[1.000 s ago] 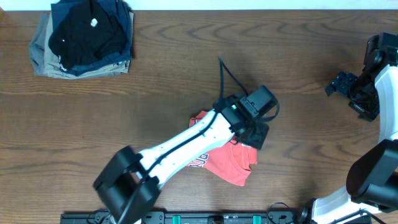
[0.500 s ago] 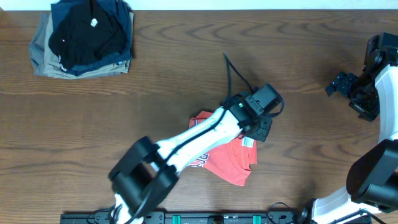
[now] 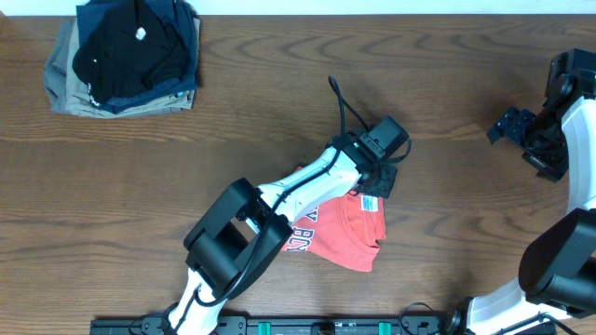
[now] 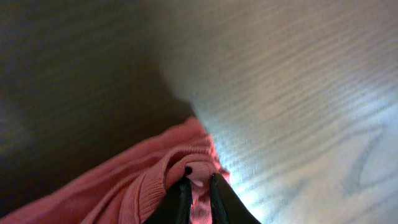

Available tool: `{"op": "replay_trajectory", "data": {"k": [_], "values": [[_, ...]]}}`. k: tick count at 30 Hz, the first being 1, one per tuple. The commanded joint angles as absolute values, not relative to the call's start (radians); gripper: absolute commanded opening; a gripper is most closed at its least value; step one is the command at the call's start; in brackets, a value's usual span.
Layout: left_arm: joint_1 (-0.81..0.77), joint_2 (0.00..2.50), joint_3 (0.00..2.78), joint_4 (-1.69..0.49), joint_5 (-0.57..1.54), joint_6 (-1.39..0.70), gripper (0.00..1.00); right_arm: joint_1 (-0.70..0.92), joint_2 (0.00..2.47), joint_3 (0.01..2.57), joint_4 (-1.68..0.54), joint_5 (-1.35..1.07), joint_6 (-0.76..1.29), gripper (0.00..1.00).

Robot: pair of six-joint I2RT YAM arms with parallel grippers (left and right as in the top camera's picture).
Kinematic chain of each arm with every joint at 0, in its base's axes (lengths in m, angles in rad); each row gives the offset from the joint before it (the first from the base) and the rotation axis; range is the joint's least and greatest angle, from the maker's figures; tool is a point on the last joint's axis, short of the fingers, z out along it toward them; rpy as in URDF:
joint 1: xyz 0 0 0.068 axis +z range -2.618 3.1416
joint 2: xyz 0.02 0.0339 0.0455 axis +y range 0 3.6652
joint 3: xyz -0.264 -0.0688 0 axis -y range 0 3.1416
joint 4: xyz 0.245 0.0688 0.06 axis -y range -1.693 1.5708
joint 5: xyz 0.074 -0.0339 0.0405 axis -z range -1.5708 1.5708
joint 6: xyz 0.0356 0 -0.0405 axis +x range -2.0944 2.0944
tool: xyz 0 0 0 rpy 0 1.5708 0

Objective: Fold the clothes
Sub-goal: 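Release the bundle and withdraw the left gripper to the left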

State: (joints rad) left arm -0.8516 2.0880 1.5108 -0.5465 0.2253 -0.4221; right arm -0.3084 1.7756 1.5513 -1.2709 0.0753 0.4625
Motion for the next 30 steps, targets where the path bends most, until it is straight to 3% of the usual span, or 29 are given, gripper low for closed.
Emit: {"op": "replay_trajectory", "data": {"k": [1,9,18,23,28,30], "values": [[-0.849,1.983,1.556,-0.574,0.301,-0.393,0.14,-0.313,1.767,1.555,-1.272,0.078,0.455,0.99],[-0.847,1.791,1.556,-0.619,0.321,-0.393,0.22,-0.313,1.767,1.555,-1.272,0.078,0.455,0.99],[-0.847,1.862,1.528,-0.695,0.27,-0.398,0.28,-0.313,1.767,1.555,-1.272,0.078,0.455,0.99],[-0.847,1.971,1.528,-0.695,0.284,-0.416,0.37,-0.313,1.767,1.555,-1.272,0.078,0.455,0.99],[-0.845,2.077,1.528,-0.68,0.284,-0.42,0.6,-0.313,1.767,1.555,-1.272,0.078,0.455,0.99],[-0.845,2.091,1.528,-0.677,0.284,-0.42,0.64,-0.313,1.767,1.555,-1.272,0.078,0.455,0.99]]}}
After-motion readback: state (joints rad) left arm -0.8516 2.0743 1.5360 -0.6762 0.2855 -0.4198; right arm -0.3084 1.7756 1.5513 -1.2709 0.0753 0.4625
